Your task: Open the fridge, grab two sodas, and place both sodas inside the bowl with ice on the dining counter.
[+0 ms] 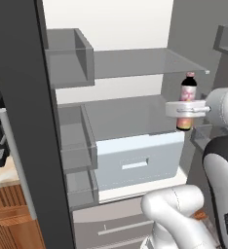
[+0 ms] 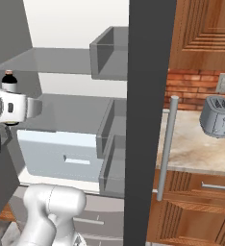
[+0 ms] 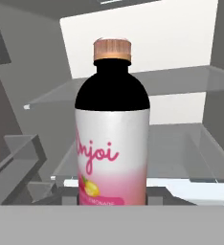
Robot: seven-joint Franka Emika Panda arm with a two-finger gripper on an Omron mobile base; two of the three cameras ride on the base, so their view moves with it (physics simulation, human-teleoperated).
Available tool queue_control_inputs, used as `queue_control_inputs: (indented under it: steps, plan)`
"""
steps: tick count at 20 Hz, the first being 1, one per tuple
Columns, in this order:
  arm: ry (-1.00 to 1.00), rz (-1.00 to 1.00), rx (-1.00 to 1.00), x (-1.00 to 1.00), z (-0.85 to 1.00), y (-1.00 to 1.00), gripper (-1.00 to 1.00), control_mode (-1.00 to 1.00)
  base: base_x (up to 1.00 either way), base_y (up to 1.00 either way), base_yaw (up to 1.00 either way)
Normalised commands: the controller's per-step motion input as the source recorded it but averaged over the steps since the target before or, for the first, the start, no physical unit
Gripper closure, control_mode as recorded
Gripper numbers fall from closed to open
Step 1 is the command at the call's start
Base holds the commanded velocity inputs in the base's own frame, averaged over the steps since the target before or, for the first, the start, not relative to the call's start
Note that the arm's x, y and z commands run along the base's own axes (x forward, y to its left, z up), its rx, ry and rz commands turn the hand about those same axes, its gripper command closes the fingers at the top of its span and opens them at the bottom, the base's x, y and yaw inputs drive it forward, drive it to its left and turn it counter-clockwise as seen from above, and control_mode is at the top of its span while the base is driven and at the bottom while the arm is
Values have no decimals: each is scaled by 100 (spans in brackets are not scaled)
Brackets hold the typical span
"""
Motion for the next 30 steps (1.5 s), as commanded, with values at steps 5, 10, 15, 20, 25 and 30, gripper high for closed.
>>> queue_control_inputs:
  steps: [5, 10, 15, 20, 25, 30]
  plan:
    - [0, -6, 2, -60, -2, -23, 100, -100, 0, 0, 0]
    - [-1, -13, 2, -65, -15, -3, 100, -100, 0, 0, 0]
    - [0, 0, 0, 0, 0, 0, 100, 100, -93, 9, -20]
    - [0, 0, 0, 0, 0, 0, 100, 100, -100, 19, -20]
    - [0, 0, 0, 0, 0, 0, 100, 100, -100, 38, -21]
    - [0, 0, 0, 0, 0, 0, 100, 100, -100, 53, -32]
